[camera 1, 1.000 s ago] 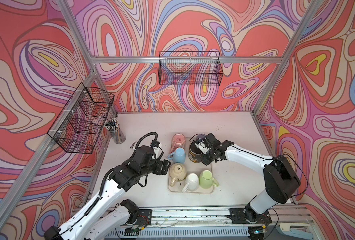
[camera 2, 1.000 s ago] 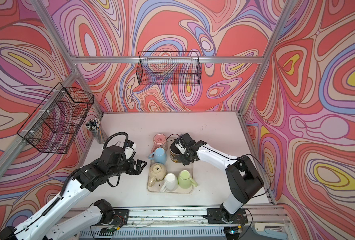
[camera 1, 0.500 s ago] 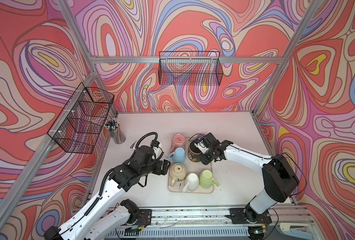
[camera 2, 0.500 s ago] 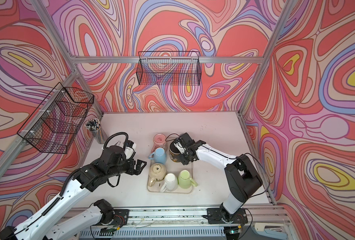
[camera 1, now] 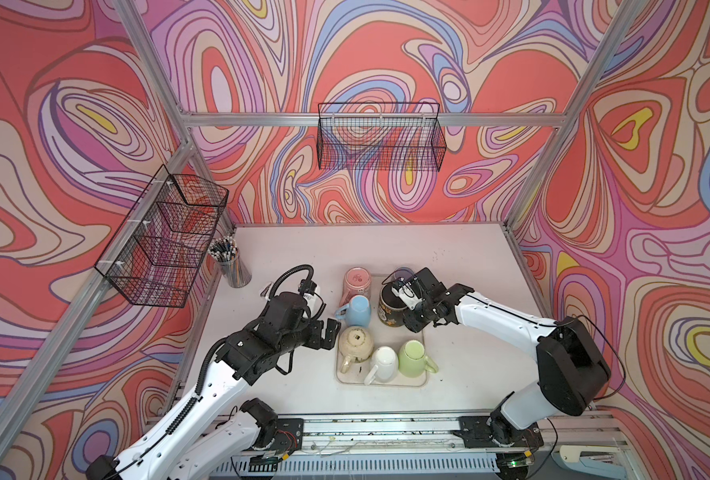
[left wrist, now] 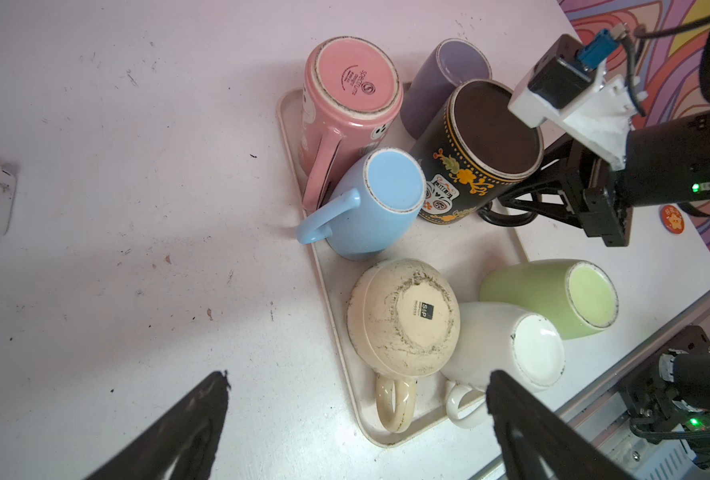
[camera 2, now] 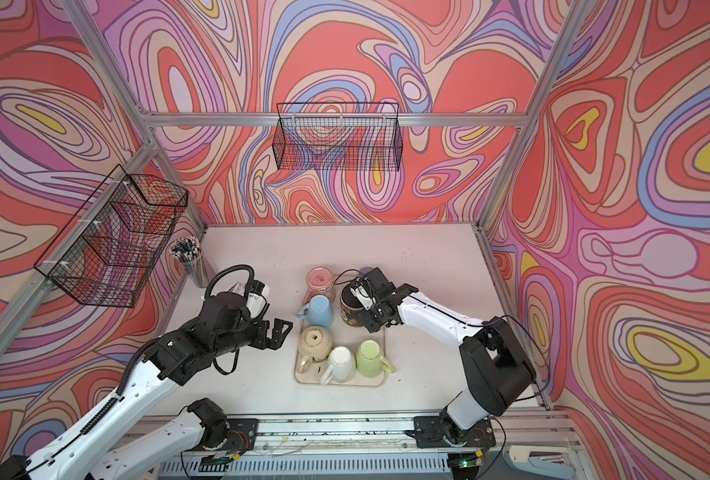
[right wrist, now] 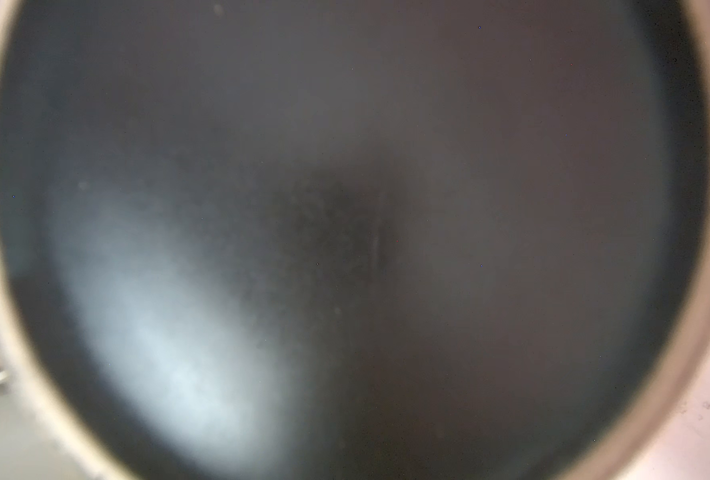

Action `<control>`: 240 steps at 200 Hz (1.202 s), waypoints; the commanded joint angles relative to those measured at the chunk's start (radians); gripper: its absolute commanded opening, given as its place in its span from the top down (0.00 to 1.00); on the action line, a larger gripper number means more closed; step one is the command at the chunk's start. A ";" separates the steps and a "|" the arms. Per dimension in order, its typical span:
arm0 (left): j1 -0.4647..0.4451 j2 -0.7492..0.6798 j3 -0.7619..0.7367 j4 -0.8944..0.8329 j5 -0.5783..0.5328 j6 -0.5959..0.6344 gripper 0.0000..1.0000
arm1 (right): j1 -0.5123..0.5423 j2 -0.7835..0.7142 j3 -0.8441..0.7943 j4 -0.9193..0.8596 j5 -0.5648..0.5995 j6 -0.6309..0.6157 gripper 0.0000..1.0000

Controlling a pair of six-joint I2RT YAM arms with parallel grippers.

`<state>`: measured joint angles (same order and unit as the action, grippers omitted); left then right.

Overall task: Turn the mug right side up
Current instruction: 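Lift the black skull mug off the tray with the right gripper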

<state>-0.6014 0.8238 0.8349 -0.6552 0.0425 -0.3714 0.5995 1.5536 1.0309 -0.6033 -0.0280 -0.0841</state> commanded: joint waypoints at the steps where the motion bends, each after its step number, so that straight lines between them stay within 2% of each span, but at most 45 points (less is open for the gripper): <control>1: -0.004 -0.021 0.010 -0.004 -0.029 -0.012 0.00 | 0.011 -0.073 0.002 0.109 -0.028 0.026 1.00; 97: -0.003 -0.018 -0.002 -0.009 -0.082 -0.032 0.00 | 0.013 -0.237 0.001 0.143 -0.075 0.093 1.00; 151: -0.003 -0.029 -0.037 0.085 0.019 -0.038 0.01 | 0.013 -0.314 0.050 0.121 -0.097 0.158 1.00; 195: -0.003 -0.028 -0.087 0.260 0.145 -0.082 0.03 | 0.013 -0.408 0.057 0.170 -0.135 0.190 1.00; 240: -0.003 -0.008 -0.193 0.607 0.282 -0.153 0.04 | 0.012 -0.429 0.115 0.177 -0.190 0.206 1.00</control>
<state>-0.6014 0.8040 0.6868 -0.2989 0.2199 -0.4706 0.6056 1.1656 1.0542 -0.5850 -0.1616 0.1043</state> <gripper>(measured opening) 0.959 0.171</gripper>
